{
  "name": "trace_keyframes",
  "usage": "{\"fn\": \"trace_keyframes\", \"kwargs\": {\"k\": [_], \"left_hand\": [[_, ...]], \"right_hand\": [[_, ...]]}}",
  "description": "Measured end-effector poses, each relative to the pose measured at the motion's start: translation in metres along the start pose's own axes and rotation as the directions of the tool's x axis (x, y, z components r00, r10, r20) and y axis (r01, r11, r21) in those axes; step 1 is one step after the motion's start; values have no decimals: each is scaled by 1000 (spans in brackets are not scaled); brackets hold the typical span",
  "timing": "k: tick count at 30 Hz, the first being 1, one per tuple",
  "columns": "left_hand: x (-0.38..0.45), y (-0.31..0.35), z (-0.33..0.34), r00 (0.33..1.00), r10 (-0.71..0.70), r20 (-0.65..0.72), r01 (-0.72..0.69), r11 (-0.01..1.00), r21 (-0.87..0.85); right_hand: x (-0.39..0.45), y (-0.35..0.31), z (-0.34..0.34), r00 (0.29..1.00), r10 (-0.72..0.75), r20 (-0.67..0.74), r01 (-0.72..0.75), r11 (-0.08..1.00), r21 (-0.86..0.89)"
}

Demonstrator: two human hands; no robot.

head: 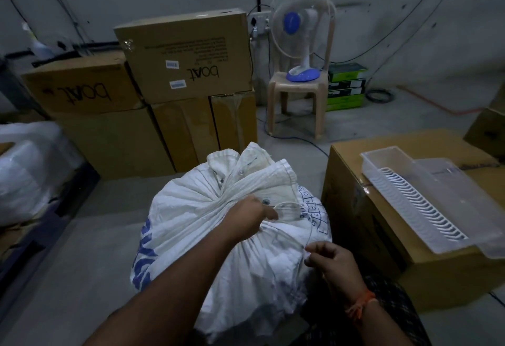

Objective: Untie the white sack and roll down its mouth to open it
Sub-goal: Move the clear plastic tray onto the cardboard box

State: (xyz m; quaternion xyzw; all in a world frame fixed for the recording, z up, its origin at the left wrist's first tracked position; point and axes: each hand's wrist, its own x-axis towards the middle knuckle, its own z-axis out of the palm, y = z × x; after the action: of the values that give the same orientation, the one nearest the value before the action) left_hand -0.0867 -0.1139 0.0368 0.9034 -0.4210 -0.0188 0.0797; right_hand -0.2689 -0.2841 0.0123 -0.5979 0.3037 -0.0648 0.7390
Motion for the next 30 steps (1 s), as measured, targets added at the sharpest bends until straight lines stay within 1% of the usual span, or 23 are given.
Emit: {"fn": "trace_keyframes", "kwargs": {"k": [2, 6, 8, 10, 12, 14, 16, 18, 21, 24, 27, 30], "left_hand": [[-3, 2, -10, 998, 54, -17, -56, 995, -88], [-13, -4, -27, 998, 69, -11, -68, 929, -364], [-20, -8, -29, 998, 58, -19, -60, 883, -466], [-25, -9, -30, 999, 46, -26, -53, 844, -533], [-29, -10, -29, 998, 42, -36, -55, 832, -553], [-31, -11, -25, 998, 20, -57, -48, 837, -546], [-33, -11, -22, 994, -38, -101, -22, 845, -535], [-34, -12, -19, 984, -68, -166, -25, 862, -506], [-36, -12, -15, 970, -77, -231, -40, 885, -464], [-37, -12, -10, 948, -133, -290, -21, 881, -472], [-34, -9, -12, 928, -150, -342, -34, 878, -477], [-21, 3, -20, 919, -95, -384, -98, 885, -454]], "right_hand": [[4, -1, 1, 999, -22, -27, 22, 999, 24], [12, -1, 5, 998, -36, -41, 39, 996, 78], [13, -1, 9, 1000, -10, -20, 12, 993, 119], [12, -3, 12, 999, 36, 21, -39, 983, 179], [10, -6, 13, 996, 77, 45, -86, 966, 245], [9, -7, 14, 994, 91, 52, -102, 951, 290], [9, -6, 16, 996, 83, 38, -90, 949, 302], [10, -5, 17, 998, 55, 16, -57, 953, 297], [10, -5, 18, 999, -46, 10, 43, 978, 202], [5, -9, 18, 987, -160, -11, 160, 987, 15], [2, -19, 15, 962, -257, -90, 238, 954, -184], [-2, -37, 1, 902, -399, -165, 319, 873, -369]]}}
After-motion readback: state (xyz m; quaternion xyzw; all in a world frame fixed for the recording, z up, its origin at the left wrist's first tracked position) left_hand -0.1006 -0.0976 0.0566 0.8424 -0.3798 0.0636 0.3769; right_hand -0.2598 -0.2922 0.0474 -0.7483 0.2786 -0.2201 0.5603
